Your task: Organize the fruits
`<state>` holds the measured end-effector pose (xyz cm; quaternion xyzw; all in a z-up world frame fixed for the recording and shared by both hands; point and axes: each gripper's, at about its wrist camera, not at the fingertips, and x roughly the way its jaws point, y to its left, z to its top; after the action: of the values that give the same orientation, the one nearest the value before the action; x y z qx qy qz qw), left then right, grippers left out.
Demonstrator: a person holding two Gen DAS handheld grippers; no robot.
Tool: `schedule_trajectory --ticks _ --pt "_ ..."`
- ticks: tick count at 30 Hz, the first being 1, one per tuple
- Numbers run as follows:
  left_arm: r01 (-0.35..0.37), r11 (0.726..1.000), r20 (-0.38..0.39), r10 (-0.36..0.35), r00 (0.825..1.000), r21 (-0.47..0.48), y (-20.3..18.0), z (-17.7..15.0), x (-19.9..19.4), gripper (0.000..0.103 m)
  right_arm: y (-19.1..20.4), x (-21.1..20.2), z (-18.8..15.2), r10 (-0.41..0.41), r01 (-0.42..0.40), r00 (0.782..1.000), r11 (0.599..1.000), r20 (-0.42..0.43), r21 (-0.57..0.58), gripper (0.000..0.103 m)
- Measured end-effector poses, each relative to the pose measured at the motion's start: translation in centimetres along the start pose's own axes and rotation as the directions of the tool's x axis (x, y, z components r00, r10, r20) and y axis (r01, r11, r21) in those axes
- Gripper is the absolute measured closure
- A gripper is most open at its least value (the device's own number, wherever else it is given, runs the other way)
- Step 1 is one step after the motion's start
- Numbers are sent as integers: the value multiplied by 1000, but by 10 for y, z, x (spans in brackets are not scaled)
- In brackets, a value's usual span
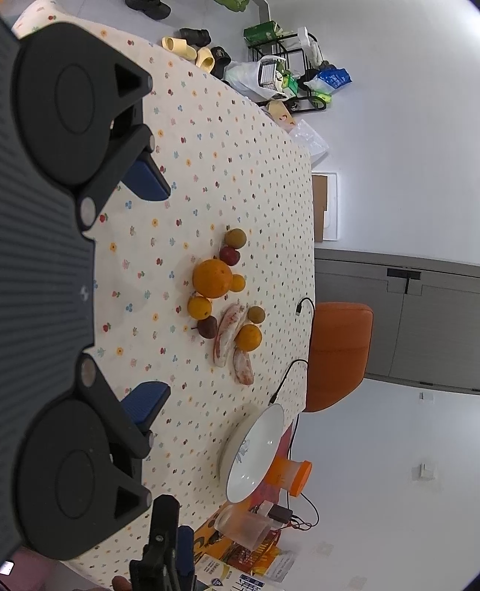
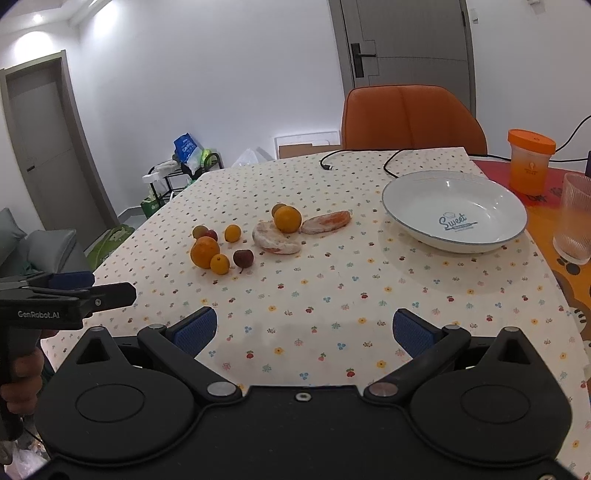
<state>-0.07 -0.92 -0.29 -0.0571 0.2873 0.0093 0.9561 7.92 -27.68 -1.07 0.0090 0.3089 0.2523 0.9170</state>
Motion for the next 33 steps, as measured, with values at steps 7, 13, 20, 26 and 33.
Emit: schedule_trajectory --ticks 7,13,20,26,33 --pt "2 1000 2 -2 1000 2 -1 0 0 0 0 -2 1 -4 4 1000 1000 3 1 0" --pt "1 1000 0 -1 1000 -2 1 0 1 0 -2 -1 1 -9 9 1000 1000 0 9 0" --pt "-3 1000 -1 3 1000 -7 3 0 2 0 -1 -1 2 4 -4 1000 1000 0 14 0" --pt "-1 1000 2 1 1000 -6 4 -1 1 0 -1 -1 2 0 0 1000 1000 1 11 0" --pt "-4 1000 0 4 1000 -5 4 -1 1 0 0 -1 2 -3 3 1000 1000 2 10 0"
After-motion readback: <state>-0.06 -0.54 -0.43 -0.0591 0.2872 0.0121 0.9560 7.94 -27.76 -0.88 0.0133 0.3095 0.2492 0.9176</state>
